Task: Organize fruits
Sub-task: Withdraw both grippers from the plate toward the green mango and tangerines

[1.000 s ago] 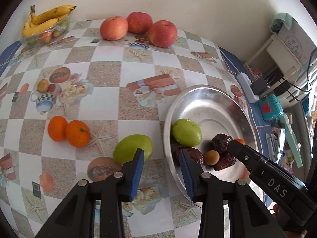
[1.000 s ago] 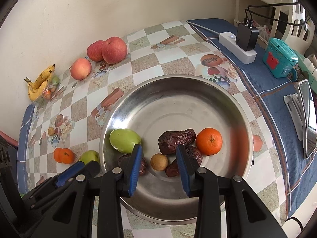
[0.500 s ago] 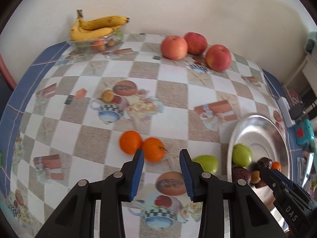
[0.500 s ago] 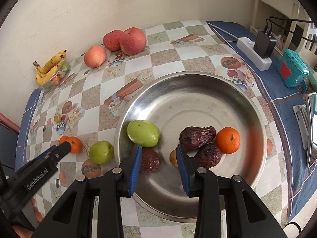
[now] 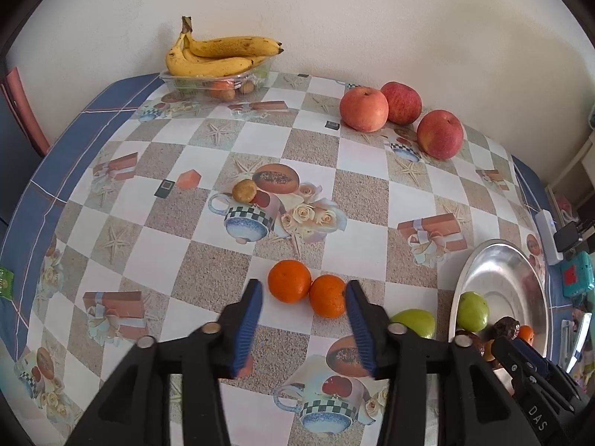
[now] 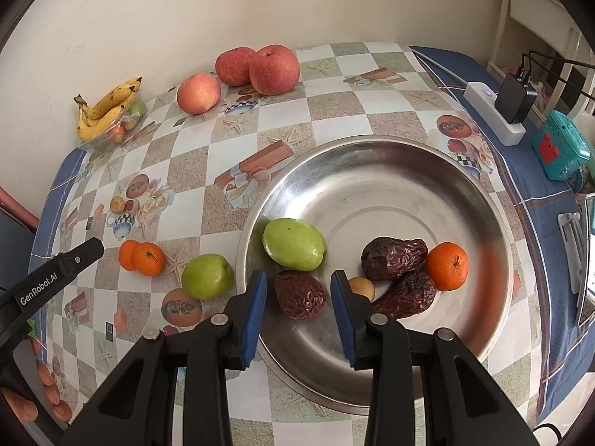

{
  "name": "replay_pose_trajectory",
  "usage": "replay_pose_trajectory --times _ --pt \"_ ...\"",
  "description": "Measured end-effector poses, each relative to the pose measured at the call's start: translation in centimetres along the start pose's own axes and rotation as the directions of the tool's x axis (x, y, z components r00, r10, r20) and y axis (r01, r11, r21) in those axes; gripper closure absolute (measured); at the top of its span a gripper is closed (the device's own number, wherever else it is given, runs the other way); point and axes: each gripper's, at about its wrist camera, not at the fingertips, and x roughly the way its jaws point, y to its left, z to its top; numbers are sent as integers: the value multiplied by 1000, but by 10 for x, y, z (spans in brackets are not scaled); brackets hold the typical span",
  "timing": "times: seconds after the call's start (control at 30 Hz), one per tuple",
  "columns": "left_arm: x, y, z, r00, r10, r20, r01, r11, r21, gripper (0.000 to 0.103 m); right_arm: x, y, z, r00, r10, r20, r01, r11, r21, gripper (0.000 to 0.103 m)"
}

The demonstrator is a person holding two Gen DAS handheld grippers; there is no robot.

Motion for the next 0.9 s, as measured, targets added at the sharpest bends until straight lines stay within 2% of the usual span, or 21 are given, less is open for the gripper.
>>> replay_pose_trajectory --times 0.03,0.07,0.1,0.13,0.17,0.3,0.37,0.43,0.6,0.67,0.7,0.73,0.9 --pt "0 -1 0 1000 -5 -3 5 1000 5 39 0 0 0 1000 -3 -1 3 1000 -1 66" --pt "1 -2 -1 1000 -10 -8 10 1000 11 37 1 0 0 1000 -8 -2 8 1000 -1 64" --pt "2 -4 -1 1000 -11 -15 11 1000 18 36 2 -1 0 1000 -15 -4 15 1000 0 60" --pt "3 -5 -2 1000 -10 -22 11 1000 23 34 3 -1 0 1000 -23 -4 23 1000 3 48" --pt "5 -6 -3 999 -10 -33 11 1000 28 32 4 -3 0 1000 -30 -6 30 1000 8 45" --pt "14 -10 -7 997 -11 -75 15 999 43 22 6 -8 0 999 -40 -10 40 999 24 42" --pt "20 -10 -9 995 -13 -98 17 999 35 6 7 -9 1 999 -51 -13 51 998 29 32" --pt "23 -8 -11 994 -21 -111 23 1000 18 2 8 -11 1 998 -52 -16 53 998 37 30" --pt "25 -4 -11 995 13 -103 -13 1000 5 0 10 -12 0 998 -64 -20 65 997 39 29" --pt "25 -2 -10 995 31 -95 -30 1000 6 0 10 -11 -1 997 -72 -17 73 997 36 21" --pt "24 -1 -10 995 38 -92 -38 999 5 0 10 -12 -1 997 -77 -14 78 996 35 12" --pt "24 0 -9 995 42 -90 -42 999 2 0 10 -12 -1 997 -81 -9 81 996 34 9" --pt "24 3 -8 995 58 -79 -58 998 5 0 7 -13 0 994 -109 24 108 994 34 9"
